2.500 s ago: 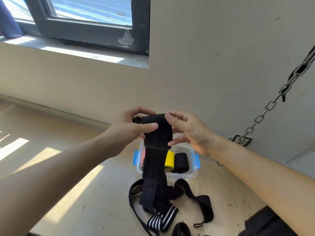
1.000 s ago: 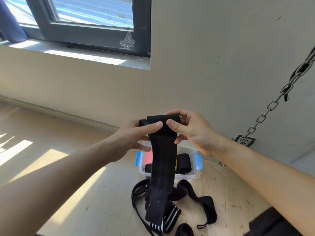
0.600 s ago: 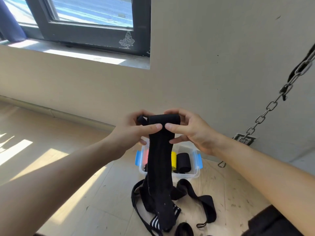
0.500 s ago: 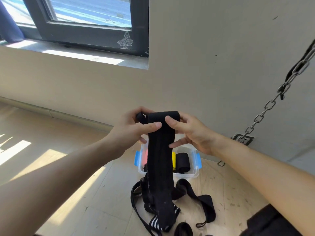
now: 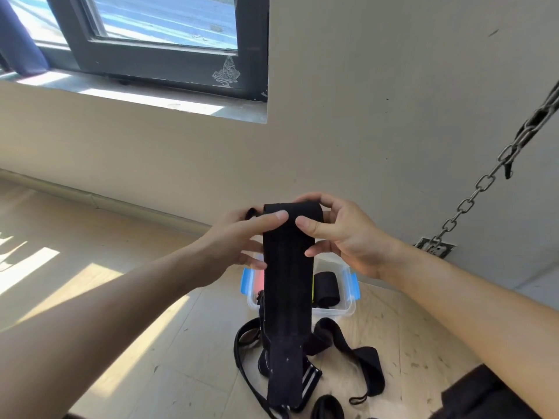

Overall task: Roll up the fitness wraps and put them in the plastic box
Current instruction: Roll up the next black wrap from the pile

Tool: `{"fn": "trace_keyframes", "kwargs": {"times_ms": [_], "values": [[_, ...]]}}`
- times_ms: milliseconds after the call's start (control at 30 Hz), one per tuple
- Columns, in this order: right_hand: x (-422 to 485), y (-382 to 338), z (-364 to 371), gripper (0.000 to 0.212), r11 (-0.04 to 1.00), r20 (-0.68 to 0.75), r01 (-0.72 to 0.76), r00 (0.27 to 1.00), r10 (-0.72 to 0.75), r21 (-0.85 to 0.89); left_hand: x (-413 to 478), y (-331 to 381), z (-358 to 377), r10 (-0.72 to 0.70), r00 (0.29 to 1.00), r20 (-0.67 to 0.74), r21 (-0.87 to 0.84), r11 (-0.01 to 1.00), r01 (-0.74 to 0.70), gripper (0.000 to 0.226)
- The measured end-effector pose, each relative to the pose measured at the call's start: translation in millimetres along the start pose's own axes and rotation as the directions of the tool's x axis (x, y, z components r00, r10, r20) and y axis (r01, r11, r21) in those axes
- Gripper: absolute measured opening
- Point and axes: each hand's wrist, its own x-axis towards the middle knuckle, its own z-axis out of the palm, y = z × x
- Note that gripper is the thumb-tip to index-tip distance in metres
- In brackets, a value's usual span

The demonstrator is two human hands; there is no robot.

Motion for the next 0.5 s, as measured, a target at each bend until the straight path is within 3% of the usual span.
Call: {"fn": "trace_keyframes", "kwargs": {"times_ms": [167,333,500], "values": [[-0.1,2.0,0.4,0.032,0.998,0.016,0.028,0.999,-0.028,-0.05,0.6,3.6,0.7,0.002,1.0,-0.028,0.023,1.0,-0.002,0.056],[0.8,0.2,-0.6,0.04,0.994,0.008,-0.002,1.0,0.003,-0.111,0.6,3.7,0.9,0.068,0.994,-0.082,0.018,0.998,-0.067,0.028],[1.1,-1.0,-6.3,0.035,0.976,0.076,-0.09,0.991,0.107,-0.197,2.4,6.8,-3.0,0.146,0.979,-0.143,0.038,0.989,-0.142,0.042]]}}
